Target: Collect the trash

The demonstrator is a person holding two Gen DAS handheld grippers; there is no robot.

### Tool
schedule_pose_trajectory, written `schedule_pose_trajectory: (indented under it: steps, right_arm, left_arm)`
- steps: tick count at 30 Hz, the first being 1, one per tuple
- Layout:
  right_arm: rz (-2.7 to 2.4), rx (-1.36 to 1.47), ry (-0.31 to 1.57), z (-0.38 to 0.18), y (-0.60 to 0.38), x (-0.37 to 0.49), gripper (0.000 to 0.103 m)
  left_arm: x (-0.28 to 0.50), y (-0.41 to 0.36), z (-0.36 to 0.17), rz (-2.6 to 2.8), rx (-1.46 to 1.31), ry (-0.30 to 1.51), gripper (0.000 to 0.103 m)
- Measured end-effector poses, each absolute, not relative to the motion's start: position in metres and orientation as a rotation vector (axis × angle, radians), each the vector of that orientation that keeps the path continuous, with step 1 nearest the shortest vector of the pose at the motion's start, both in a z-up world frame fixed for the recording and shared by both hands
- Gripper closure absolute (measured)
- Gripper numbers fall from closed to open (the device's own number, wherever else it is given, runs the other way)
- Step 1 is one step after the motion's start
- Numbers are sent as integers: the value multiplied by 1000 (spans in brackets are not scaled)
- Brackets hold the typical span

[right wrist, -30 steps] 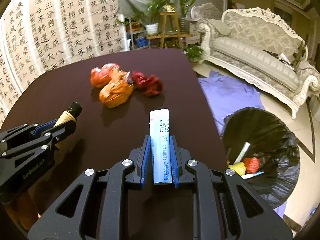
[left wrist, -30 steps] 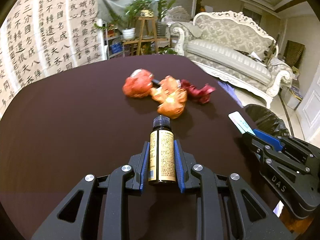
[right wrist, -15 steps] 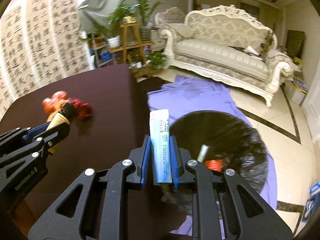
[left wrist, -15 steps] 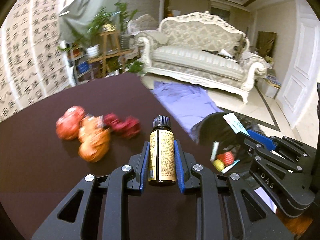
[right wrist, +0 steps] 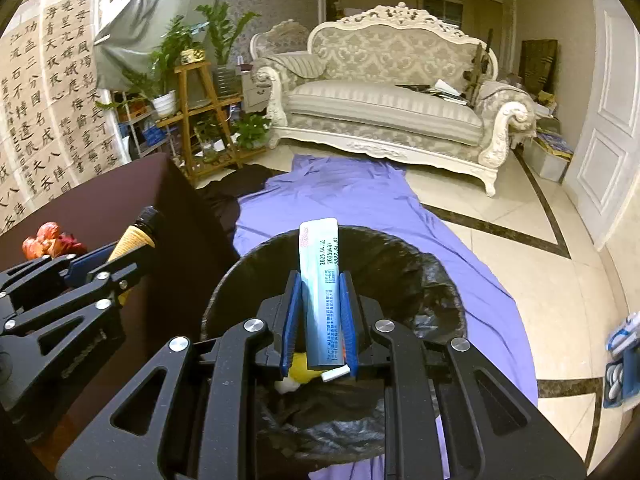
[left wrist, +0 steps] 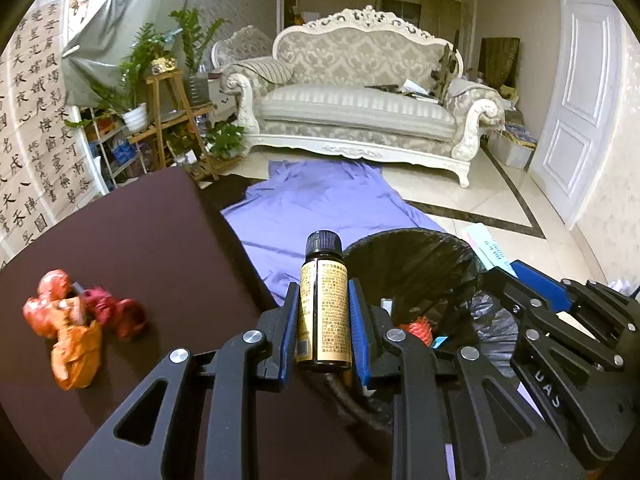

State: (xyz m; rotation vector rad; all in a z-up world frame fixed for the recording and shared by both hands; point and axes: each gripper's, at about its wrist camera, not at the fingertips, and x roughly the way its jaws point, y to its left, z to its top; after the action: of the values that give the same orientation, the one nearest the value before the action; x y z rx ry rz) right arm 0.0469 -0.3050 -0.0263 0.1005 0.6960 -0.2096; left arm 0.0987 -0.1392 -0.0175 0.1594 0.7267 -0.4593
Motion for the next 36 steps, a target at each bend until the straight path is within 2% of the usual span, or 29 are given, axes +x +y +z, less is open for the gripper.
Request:
schedule_pose_trajectory:
  steps: [9, 10, 11, 13, 17, 23, 36]
  right_arm:
    - [-240, 127, 705, -40, -327, 55, 82]
    - [-242, 131, 708, -41, -329, 56, 81]
    - [-244, 135, 711, -42, -329, 55, 74]
    - [-255, 140, 708, -43, -332, 54, 68]
    - [-269, 148, 709, -45, -336, 51, 67]
    - [-273, 154, 709, -45, -339, 50, 67]
    - [-177, 164, 724, -44, -304, 51, 60]
  left_arm:
    - [109, -173, -30, -473, 225, 746, 78]
    - [110, -177, -32, -468, 241, 753, 71]
    - [110, -179, -33, -464, 246, 756, 57]
    - [110, -179, -35, -452, 244, 753, 45]
    - [109, -180, -37, -442, 262, 751, 39]
    - [108, -177, -34, -428, 257, 750, 34]
    - [98, -119, -31, -310, 202, 762, 34]
